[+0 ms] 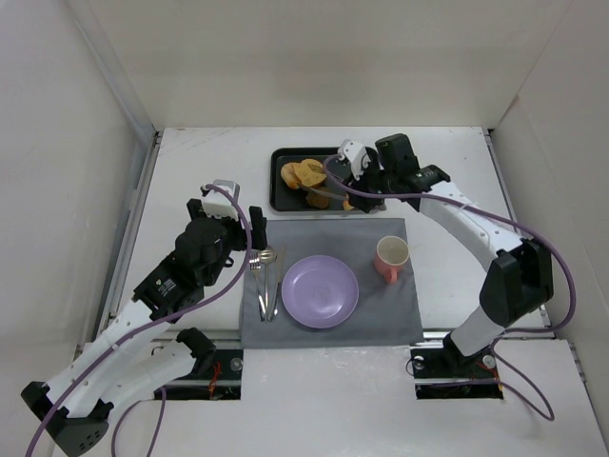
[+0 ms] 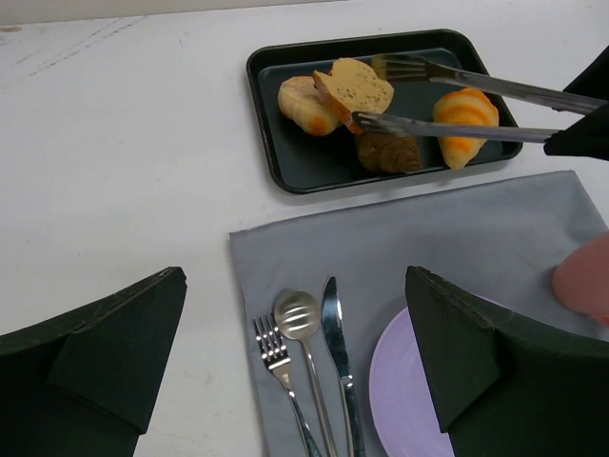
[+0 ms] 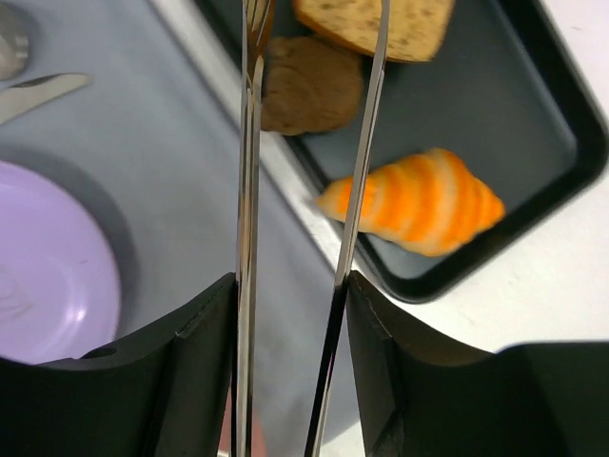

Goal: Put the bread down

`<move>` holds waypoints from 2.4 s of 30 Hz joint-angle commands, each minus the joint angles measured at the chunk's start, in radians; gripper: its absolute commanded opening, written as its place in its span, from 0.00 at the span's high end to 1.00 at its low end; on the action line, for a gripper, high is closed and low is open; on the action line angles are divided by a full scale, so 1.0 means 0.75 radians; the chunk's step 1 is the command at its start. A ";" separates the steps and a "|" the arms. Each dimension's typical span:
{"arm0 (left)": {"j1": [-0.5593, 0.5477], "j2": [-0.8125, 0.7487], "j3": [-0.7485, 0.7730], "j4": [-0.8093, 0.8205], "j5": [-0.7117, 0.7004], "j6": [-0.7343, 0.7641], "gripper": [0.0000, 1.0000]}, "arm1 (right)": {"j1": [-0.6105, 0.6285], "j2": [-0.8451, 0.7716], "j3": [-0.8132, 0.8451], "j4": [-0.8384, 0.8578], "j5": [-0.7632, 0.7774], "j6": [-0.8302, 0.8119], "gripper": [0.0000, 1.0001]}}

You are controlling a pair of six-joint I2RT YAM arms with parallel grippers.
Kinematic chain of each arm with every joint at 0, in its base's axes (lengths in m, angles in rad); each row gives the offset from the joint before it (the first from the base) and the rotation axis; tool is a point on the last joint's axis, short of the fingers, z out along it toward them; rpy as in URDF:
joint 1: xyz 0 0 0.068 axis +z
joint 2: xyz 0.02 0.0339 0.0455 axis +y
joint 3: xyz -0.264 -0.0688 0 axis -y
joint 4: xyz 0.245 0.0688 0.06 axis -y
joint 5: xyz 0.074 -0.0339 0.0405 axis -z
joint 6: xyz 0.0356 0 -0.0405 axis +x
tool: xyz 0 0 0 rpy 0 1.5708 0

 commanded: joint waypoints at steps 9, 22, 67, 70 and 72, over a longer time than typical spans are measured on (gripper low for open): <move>0.001 -0.009 0.031 0.026 -0.024 -0.007 0.00 | 0.028 0.046 0.001 0.188 0.156 0.011 0.48; 0.001 -0.009 0.031 0.026 -0.024 -0.007 0.00 | 0.056 0.032 0.028 0.102 -0.024 0.011 0.48; 0.001 -0.009 0.031 0.026 -0.036 -0.007 0.00 | 0.152 -0.166 -0.099 0.276 0.334 0.103 0.84; 0.001 -0.009 0.031 0.026 -0.036 -0.007 0.00 | 0.152 -0.308 -0.113 0.166 0.202 0.089 0.84; 0.001 -0.009 0.031 0.026 -0.036 -0.007 0.00 | 0.152 -0.402 -0.130 0.053 0.118 0.046 0.84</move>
